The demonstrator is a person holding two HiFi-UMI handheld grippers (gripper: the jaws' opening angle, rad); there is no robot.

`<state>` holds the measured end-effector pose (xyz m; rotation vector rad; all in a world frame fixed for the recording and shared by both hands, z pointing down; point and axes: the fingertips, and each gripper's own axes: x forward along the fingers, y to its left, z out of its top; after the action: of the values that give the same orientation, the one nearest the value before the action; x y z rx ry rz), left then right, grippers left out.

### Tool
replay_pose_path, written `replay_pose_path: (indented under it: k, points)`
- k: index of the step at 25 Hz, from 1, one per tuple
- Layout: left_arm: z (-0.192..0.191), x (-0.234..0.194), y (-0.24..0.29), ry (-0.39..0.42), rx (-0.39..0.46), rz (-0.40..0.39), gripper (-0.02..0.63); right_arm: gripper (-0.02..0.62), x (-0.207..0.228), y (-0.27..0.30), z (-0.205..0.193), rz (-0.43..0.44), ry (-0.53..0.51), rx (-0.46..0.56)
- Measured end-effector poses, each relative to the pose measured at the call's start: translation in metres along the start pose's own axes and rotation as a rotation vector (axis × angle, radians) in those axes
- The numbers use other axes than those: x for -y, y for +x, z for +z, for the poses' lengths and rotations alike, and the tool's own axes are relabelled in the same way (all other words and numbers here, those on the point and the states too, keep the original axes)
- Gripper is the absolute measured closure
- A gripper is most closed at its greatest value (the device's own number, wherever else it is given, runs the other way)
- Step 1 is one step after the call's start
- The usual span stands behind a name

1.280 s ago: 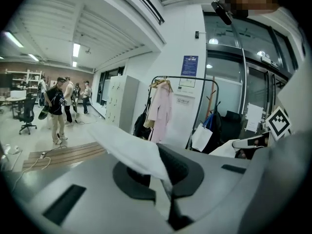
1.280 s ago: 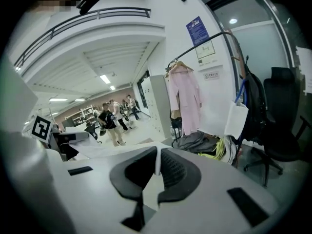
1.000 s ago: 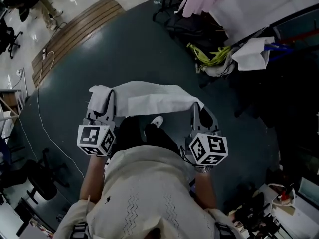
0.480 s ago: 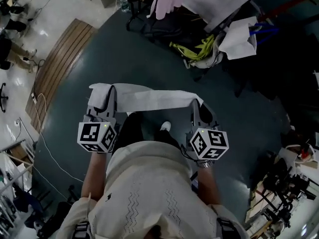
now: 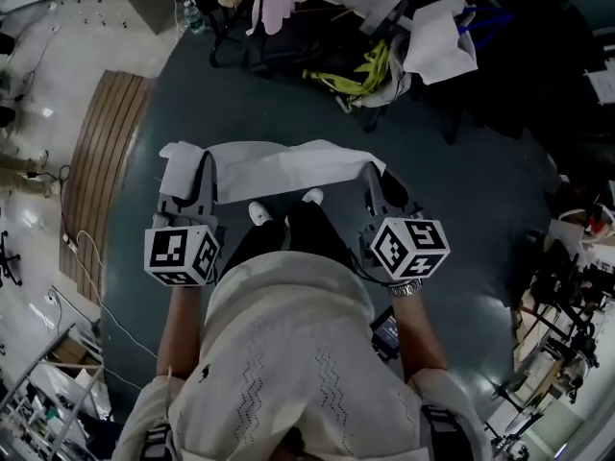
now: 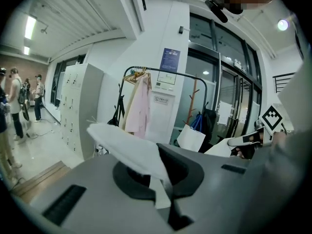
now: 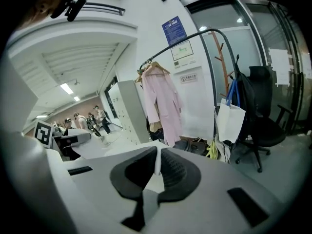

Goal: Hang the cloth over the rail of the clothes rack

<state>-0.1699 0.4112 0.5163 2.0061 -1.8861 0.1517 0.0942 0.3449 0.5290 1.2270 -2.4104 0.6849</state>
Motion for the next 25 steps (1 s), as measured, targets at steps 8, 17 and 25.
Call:
replay_pose_path:
  k: [8, 17, 25]
  points:
    - [0.012, -0.001, 0.059, 0.028, -0.037, -0.037, 0.591, 0.572, 0.009, 0.061, 0.022, 0.043, -0.062, -0.040]
    - [0.068, 0.009, 0.149, 0.077, -0.011, -0.024, 0.591, 0.572, 0.066, 0.118, 0.101, 0.079, -0.068, 0.012]
    - [0.078, 0.039, 0.206, 0.049, -0.028, -0.032, 0.591, 0.572, 0.126, 0.142, 0.124, 0.050, -0.030, -0.005]
